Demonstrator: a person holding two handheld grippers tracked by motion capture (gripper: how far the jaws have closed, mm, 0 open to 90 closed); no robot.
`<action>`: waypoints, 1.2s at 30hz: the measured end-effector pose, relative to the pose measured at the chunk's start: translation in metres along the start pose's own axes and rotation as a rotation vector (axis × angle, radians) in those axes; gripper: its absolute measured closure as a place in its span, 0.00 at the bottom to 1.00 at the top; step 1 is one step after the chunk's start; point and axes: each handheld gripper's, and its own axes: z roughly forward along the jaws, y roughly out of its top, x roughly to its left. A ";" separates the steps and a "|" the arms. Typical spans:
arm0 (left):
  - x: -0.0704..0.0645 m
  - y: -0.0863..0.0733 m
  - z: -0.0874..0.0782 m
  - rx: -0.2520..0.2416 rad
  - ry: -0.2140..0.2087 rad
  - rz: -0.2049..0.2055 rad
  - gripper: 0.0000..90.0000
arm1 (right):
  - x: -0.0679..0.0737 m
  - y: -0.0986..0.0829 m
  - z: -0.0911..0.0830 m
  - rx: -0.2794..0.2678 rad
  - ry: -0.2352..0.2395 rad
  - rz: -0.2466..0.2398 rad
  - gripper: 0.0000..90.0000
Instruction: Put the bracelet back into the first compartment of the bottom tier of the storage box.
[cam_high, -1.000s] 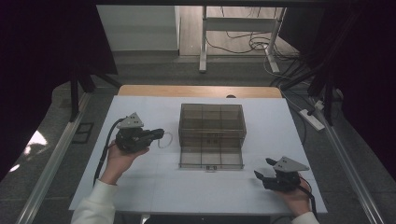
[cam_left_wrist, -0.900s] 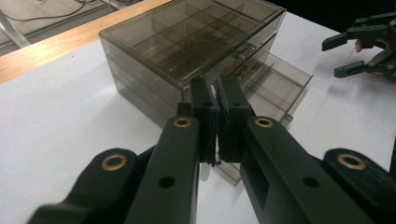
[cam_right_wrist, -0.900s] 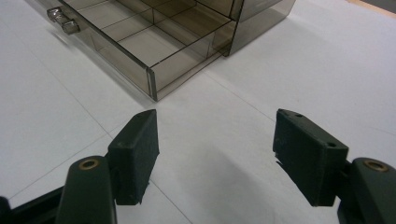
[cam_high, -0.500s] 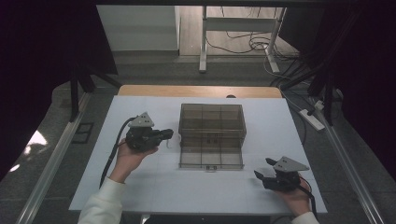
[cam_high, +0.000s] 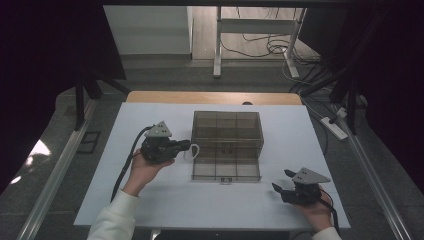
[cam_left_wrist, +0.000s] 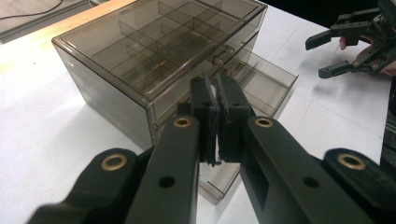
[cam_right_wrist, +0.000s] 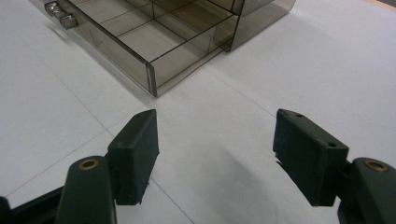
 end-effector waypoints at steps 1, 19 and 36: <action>-0.001 0.001 0.002 0.002 -0.002 0.002 0.96 | 0.000 0.000 0.000 0.000 0.000 0.002 0.34; -0.015 0.008 0.020 0.021 -0.036 0.033 0.96 | 0.000 -0.001 0.000 0.002 0.000 0.000 0.34; -0.024 0.008 0.032 0.042 -0.067 0.046 0.96 | 0.000 -0.001 0.001 0.005 0.000 0.000 0.34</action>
